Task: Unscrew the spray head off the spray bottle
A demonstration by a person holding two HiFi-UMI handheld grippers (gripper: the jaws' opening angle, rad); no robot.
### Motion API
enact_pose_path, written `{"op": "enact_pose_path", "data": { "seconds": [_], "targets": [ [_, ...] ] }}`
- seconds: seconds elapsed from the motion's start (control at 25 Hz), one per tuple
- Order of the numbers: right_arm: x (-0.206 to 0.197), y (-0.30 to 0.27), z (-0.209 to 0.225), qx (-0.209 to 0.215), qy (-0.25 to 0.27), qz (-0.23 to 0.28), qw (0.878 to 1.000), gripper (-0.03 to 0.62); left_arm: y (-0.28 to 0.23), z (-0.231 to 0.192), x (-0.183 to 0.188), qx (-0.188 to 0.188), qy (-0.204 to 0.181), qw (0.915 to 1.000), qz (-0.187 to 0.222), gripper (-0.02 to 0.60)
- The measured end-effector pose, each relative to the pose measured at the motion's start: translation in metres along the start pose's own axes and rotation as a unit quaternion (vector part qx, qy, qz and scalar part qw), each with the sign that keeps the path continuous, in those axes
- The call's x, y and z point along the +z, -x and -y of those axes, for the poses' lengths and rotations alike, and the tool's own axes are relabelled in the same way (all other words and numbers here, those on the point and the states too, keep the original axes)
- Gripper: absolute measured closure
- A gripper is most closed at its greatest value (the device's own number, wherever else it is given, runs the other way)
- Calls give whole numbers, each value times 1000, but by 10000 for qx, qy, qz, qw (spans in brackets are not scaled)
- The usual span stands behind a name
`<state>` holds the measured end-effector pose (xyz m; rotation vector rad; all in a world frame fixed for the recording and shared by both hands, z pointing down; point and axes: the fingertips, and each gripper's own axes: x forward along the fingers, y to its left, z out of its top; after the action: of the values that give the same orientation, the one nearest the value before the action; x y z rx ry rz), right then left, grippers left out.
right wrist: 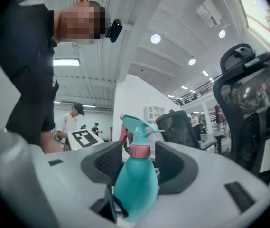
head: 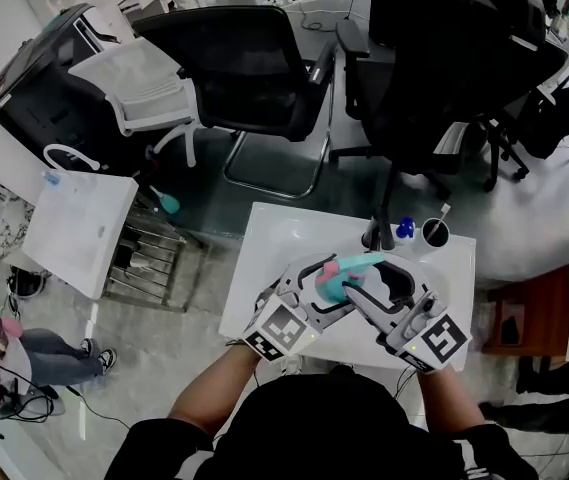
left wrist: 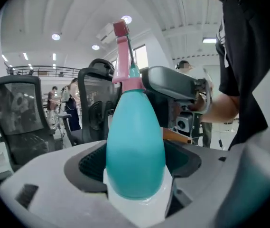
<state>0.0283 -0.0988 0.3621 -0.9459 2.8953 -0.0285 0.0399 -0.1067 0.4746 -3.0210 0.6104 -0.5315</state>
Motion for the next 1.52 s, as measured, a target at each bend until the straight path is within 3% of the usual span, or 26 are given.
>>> {"op": "enact_pose_path", "data": {
  "seconds": [0.2,0.36,0.56,0.68,0.92,1.16,1.52],
  "targets": [
    [-3,-1,7,-737,248,-139,9969,381,0,-14,-1,620,-15,9981,-52,199],
    [-8,-3,11,-1038,159,-251,9942,402,-1,-17,-5,963,-240,9947,-262,199],
    [-8,-1,18,-1516,209,-88,9882,437,-5,-12,-6,1164,-375,9914,-474,199],
    [-5,0,15,-1544,218,-27,9878,450,-5,-10,-6,1134,-291,9923,-415,199],
    [-2,3,6,-1130,52,-117,9935,456,-4,1,-2,608,-155,9978,-216,199],
    [3,9,-3,-254,81,-109,9996,457,1,14,3,-76,-261,9996,-37,199],
    [12,22,-38,1378,130,-143,9903,459,17,46,25,-1362,-645,9878,396,199]
  ]
}}
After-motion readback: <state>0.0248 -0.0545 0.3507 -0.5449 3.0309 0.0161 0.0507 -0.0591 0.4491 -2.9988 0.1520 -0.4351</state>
